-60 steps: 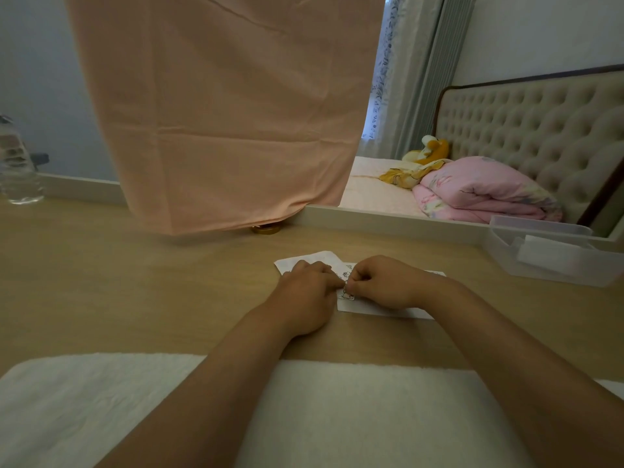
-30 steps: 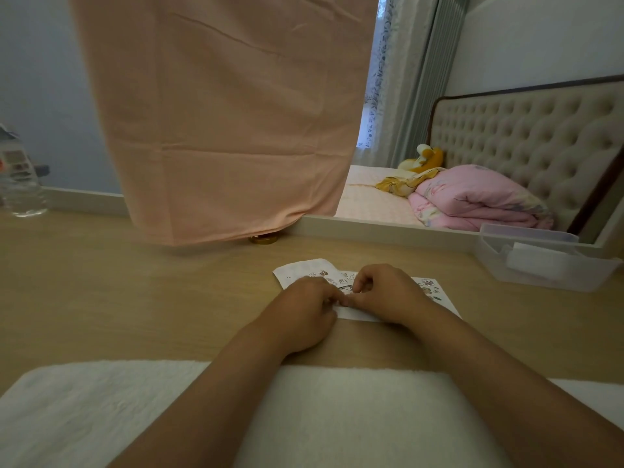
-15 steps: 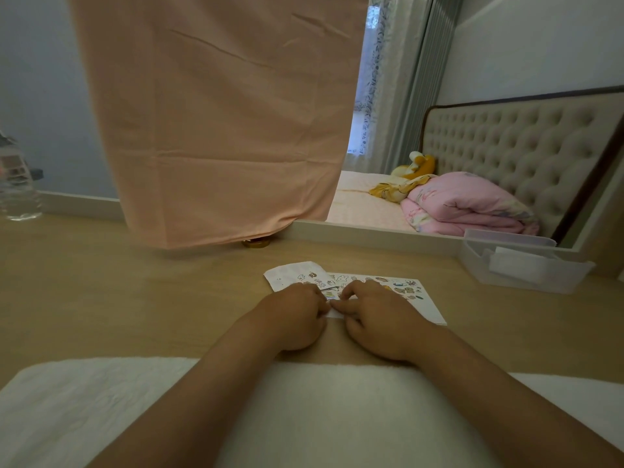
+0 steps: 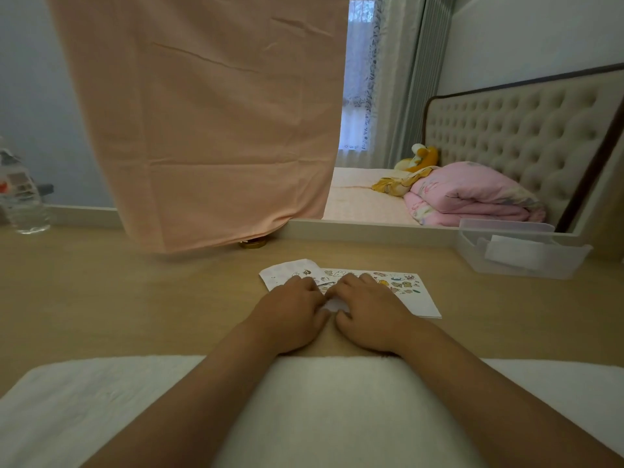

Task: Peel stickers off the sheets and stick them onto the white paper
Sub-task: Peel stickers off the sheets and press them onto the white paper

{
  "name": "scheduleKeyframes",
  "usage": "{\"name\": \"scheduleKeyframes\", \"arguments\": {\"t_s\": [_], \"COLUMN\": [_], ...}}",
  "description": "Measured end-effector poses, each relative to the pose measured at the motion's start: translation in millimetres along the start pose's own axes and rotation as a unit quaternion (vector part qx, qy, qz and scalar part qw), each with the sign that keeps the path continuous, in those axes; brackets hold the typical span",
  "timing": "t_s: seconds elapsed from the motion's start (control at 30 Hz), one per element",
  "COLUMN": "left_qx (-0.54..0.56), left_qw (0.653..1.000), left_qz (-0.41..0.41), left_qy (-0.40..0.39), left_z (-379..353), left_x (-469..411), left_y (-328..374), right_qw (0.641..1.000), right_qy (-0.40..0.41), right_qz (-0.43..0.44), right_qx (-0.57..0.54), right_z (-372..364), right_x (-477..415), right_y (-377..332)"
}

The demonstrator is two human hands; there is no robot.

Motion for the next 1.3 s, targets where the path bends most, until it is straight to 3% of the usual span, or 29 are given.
{"name": "scheduleKeyframes", "arguments": {"t_s": [0.13,0.47,0.67,1.07,1.3], "left_qx": [-0.039,-0.005,-0.054,-0.116,-0.033], "left_qw": [0.999,0.998,0.998,0.992,0.999], "left_qz": [-0.016,0.042,0.014,-0.026,0.011], "left_qy": [-0.012,0.042,-0.026,-0.032,0.010], "left_z": [4.5,3.8,-3.0,8.6,4.4], "left_x": [-0.3,1.7,3.7,0.6,-3.8], "left_y": [2.4,5.3,4.4,8.1,-4.1], "right_qw": [1.000,0.997,0.998,0.997,0.999], "right_qy": [-0.014,-0.016,-0.017,-0.011,-0.010], "right_qz": [0.005,0.043,0.041,0.048,0.031], "right_qx": [0.003,0.064,0.055,0.062,0.026], "right_z": [0.1,10.5,10.2,13.0,17.6], "right_x": [-3.4,4.2,6.3,6.3,6.9], "right_y": [-4.4,-4.2,-4.3,-1.4,5.6]}}
Point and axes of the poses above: each hand's wrist, its own x-axis away from the middle knuckle, its own z-axis out of the back of the hand, y = z × x, the point moved 4 cm from there along -x, towards the middle knuckle, and after that the axes turned 15 degrees about y, right-handed, at the moved point
